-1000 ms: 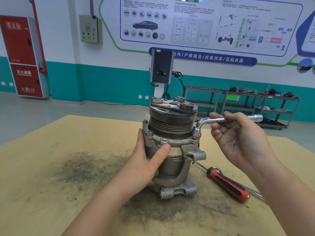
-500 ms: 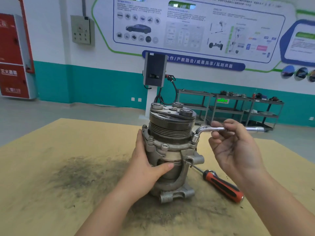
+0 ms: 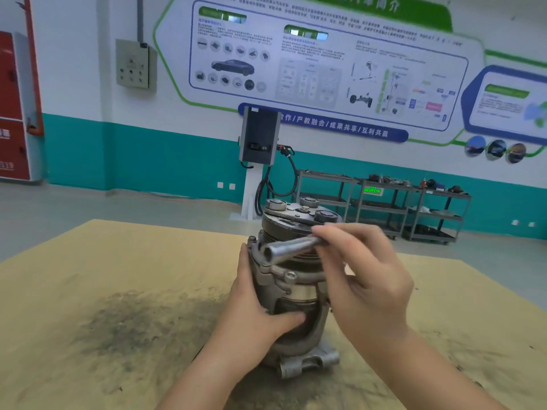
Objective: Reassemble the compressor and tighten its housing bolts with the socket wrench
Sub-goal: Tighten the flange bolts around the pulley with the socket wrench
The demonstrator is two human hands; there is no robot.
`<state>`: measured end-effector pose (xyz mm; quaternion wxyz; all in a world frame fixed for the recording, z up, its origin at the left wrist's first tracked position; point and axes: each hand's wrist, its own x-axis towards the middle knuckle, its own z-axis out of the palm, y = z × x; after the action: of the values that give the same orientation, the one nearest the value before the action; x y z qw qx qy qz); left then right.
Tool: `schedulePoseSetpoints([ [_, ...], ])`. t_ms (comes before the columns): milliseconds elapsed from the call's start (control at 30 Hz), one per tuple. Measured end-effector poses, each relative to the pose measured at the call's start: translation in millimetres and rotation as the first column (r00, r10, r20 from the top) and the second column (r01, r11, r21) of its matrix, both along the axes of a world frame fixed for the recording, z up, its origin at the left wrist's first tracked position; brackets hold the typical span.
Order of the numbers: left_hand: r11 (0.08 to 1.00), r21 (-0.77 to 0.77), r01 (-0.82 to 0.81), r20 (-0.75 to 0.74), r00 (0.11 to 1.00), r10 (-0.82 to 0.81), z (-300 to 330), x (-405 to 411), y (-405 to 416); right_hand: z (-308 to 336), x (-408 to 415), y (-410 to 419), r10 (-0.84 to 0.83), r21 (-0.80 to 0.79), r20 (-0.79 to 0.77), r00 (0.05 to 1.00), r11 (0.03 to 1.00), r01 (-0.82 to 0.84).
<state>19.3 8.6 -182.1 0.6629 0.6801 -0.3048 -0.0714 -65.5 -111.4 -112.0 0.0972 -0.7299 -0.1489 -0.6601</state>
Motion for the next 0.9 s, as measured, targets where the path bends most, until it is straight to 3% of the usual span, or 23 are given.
schedulePoseSetpoints([
  [67,1.000,-0.005,0.000,0.021,1.000,0.000,0.3,0.3,0.1,8.7,-5.5,-11.3,0.097,0.044,0.123,0.988,0.994,-0.103],
  [133,1.000,-0.010,0.000,0.032,0.999,0.000,2.1,0.3,-1.3,19.0,-11.3,-18.5,0.280,0.258,0.192,0.940,0.910,-0.324],
  [200,1.000,-0.008,-0.014,0.024,1.000,0.014,2.9,1.3,-2.6,29.4,-14.8,-24.3,0.438,0.525,0.249,0.864,0.689,-0.500],
  [267,1.000,0.001,-0.021,0.025,0.999,0.021,1.8,2.0,-2.8,32.8,-16.1,-34.3,0.528,0.740,0.326,0.784,0.374,-0.559],
  [333,1.000,0.005,-0.018,0.034,0.999,0.018,0.1,2.3,-2.9,29.2,-14.0,-45.1,0.573,0.848,0.387,0.723,0.086,-0.522],
  [400,1.000,-0.002,-0.008,0.020,1.000,0.008,-0.3,0.9,-2.6,23.6,-9.8,-49.1,0.587,0.894,0.392,0.709,-0.062,-0.443],
  [600,0.999,-0.008,-0.040,0.020,0.999,0.041,-1.8,-2.4,-1.4,13.9,-0.7,-50.7,0.644,0.905,0.415,0.643,-0.222,-0.363],
  [900,0.994,0.058,-0.098,0.053,0.994,0.095,1.7,-5.3,0.1,21.7,-3.7,-56.8,0.751,0.922,0.375,0.544,-0.244,-0.299],
])
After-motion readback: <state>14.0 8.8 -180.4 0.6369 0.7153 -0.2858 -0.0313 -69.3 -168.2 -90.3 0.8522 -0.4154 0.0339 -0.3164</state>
